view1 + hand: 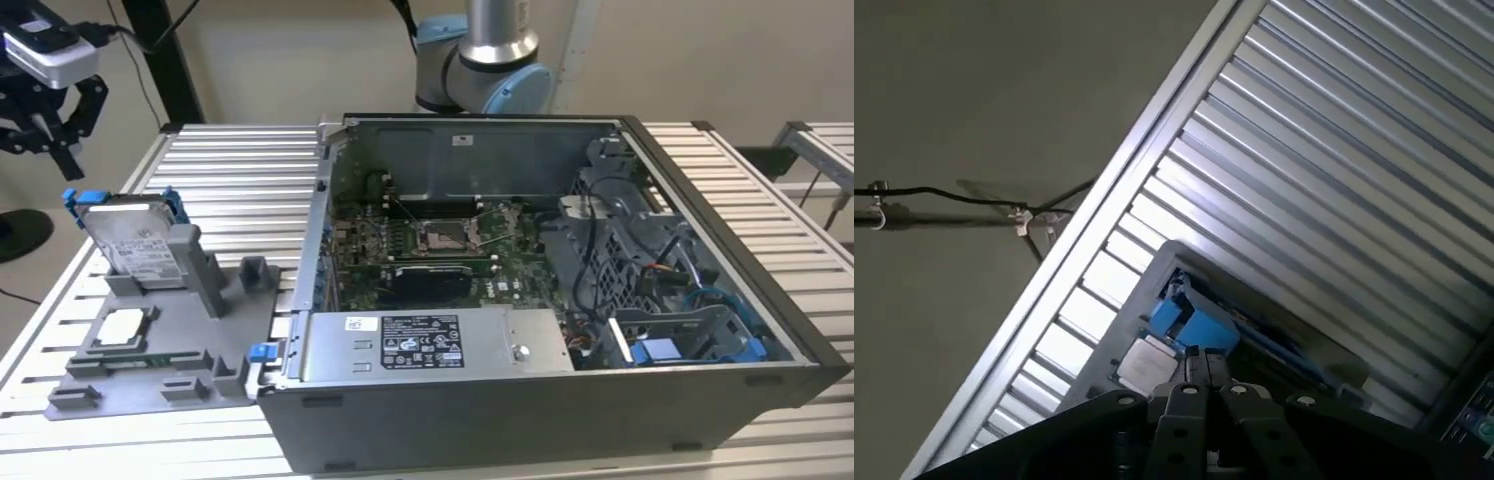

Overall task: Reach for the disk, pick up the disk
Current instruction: 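Pick up the disk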

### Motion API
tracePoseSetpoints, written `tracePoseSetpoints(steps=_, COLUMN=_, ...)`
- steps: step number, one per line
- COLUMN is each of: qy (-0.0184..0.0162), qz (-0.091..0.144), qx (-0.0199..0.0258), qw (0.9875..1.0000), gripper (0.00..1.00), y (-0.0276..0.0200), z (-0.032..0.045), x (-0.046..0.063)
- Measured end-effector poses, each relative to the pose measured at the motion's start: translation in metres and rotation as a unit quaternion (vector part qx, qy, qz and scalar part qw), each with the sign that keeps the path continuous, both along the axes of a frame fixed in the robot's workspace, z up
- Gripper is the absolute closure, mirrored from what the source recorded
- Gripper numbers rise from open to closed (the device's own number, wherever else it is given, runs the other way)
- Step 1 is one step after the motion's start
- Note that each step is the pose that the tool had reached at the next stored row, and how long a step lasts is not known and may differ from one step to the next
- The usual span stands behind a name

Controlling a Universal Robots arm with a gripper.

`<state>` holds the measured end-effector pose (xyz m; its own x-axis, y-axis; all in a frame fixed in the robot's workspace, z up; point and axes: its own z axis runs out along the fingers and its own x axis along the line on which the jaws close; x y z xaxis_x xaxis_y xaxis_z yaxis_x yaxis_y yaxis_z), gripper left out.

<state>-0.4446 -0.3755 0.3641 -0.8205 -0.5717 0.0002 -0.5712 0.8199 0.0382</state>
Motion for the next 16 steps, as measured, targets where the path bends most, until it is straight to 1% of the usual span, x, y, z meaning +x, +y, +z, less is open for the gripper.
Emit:
tracePoseSetpoints(steps=2, qy=0.0, qz=0.018, qx=0.0, qw=0.9998, gripper=1.0, y=0.0, z=0.0, x=0.0)
tracePoseSetpoints(steps=4, qy=0.0, qz=0.036, qx=0.0, qw=0.9993, gripper=1.0, y=0.0, z=0.0, x=0.0)
tracePoseSetpoints(steps=6, qy=0.0, qz=0.055, qx=0.0, qw=0.9985, gripper=1.0, y=0.0, z=0.0, x=0.0)
tracePoseSetpoints(steps=8, qy=0.0, qz=0.073, qx=0.0, qw=0.9973, gripper=1.0, y=0.0, z=0.0, x=0.0)
tracePoseSetpoints(steps=11, qy=0.0, qz=0.1, qx=0.0, qw=0.995, gripper=1.0, y=0.0, z=0.0, x=0.0)
tracePoseSetpoints(steps=13, qy=0.0, qz=0.118, qx=0.0, qw=0.993, gripper=1.0, y=0.0, z=0.0, x=0.0)
tracePoseSetpoints(steps=16, qy=0.0, qz=0.145, qx=0.0, qw=0.9894, gripper=1.0, y=0.0, z=0.0, x=0.0)
